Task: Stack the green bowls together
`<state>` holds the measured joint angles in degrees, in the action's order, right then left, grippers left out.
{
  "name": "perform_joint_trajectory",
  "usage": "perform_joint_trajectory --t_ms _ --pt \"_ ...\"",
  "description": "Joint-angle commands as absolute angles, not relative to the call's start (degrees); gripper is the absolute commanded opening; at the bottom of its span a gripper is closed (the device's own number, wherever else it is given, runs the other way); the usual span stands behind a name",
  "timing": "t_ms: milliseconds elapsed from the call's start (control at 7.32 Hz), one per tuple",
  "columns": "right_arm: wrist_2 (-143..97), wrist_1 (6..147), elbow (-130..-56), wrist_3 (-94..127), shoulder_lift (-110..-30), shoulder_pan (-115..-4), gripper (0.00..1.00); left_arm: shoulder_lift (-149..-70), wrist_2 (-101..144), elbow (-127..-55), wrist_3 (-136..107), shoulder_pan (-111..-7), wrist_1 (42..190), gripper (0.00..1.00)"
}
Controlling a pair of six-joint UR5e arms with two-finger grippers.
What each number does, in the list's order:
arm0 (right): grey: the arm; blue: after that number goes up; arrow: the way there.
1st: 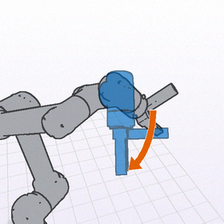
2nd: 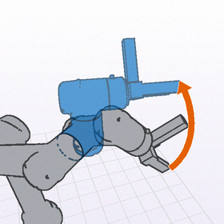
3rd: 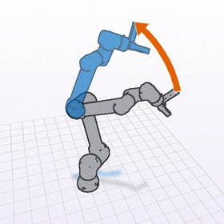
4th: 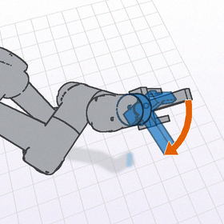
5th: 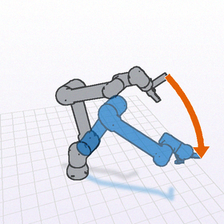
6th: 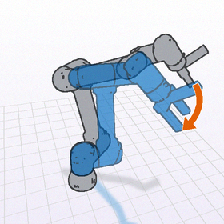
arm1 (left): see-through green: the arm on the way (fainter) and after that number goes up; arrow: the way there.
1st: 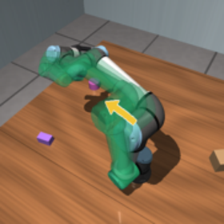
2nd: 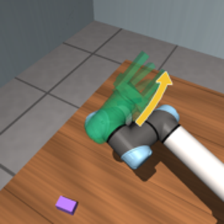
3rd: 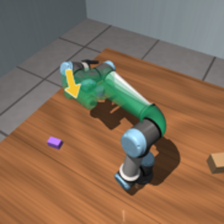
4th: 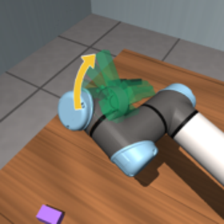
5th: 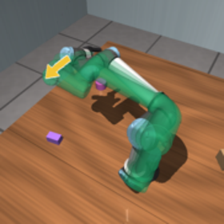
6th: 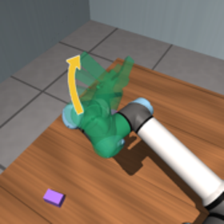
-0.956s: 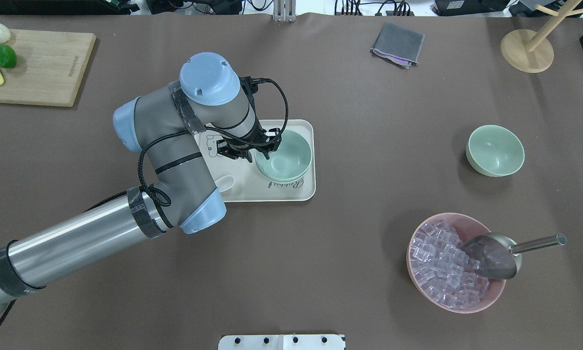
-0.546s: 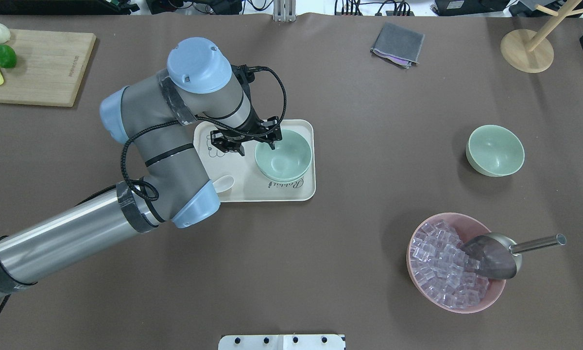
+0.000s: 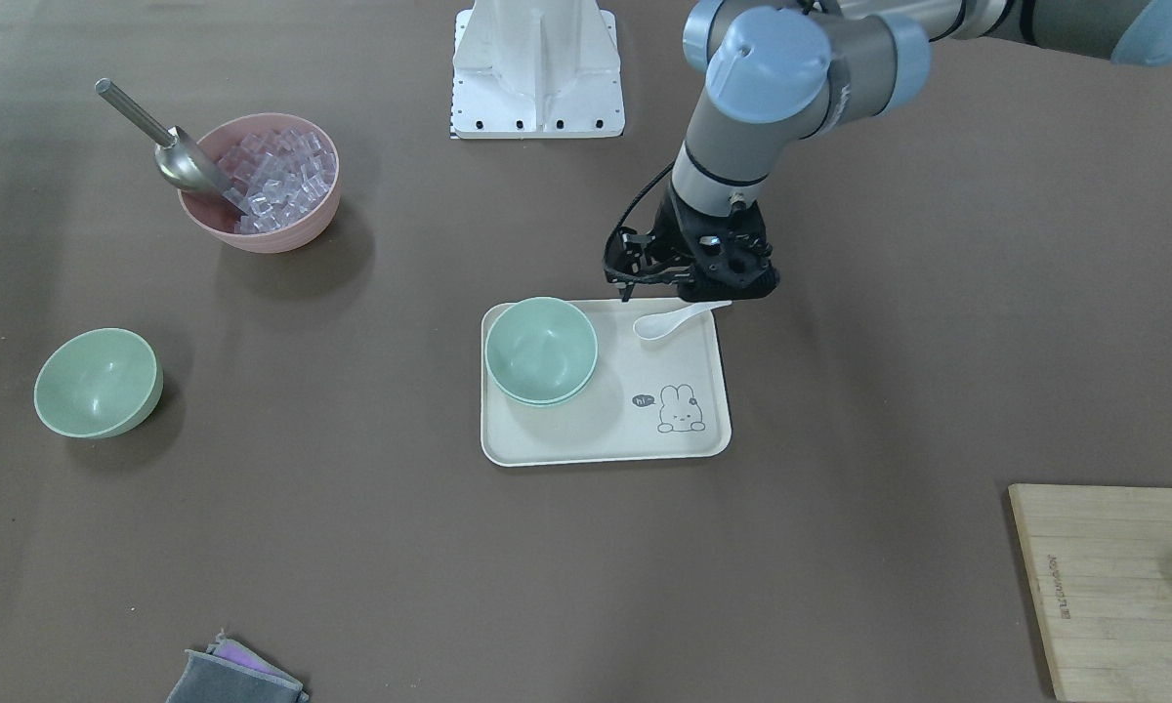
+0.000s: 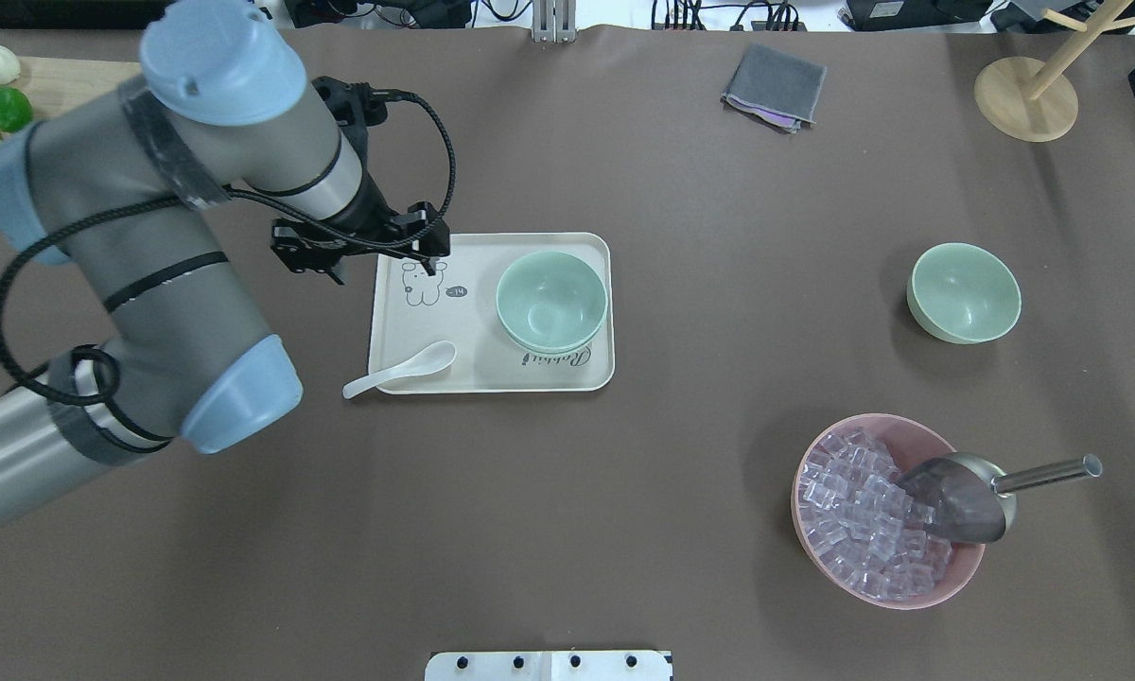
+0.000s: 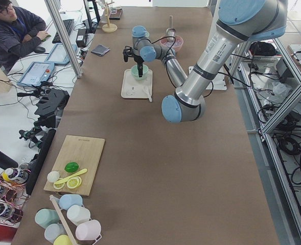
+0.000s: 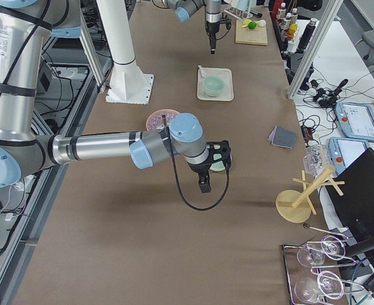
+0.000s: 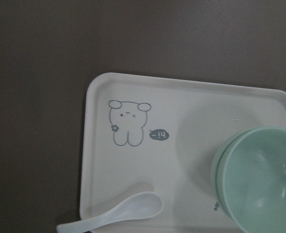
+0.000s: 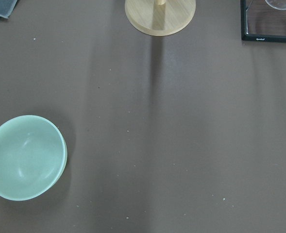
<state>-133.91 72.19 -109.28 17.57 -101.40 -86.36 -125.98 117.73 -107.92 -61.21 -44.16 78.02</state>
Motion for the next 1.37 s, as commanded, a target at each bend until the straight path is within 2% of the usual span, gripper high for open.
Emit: perform_joint_trajectory --t_ms 0,273,546,683,956,1229 --pt "-131.24 72.25 -109.6 27.28 -98.19 -80.46 0.99 -117.99 118.03 -113.55 -41.6 -54.61 72.6 0.98" --pt "-126.67 72.68 -109.51 35.12 -95.46 -73.86 0.98 -107.81 128.34 -112.07 -16.74 -71.72 72.6 0.98" --pt "-121.58 73.12 -108.29 42.59 -92.39 -67.18 0.97 -100.05 129.9 -105.59 9.2 -84.06 72.6 0.98" --pt "-121.38 72.86 -105.15 43.76 -89.85 -66.45 0.95 -98.8 129.99 -102.69 12.53 -87.68 72.6 0.98" --pt "-120.94 72.33 -100.04 46.83 -85.62 -64.44 0.94 -97.74 129.9 -102.22 12.57 -87.89 72.51 0.98" --pt "-116.65 72.25 -99.14 50.35 -84.2 -60.31 0.92 -94.49 130.08 -102.3 12.66 -87.89 73.3 0.98"
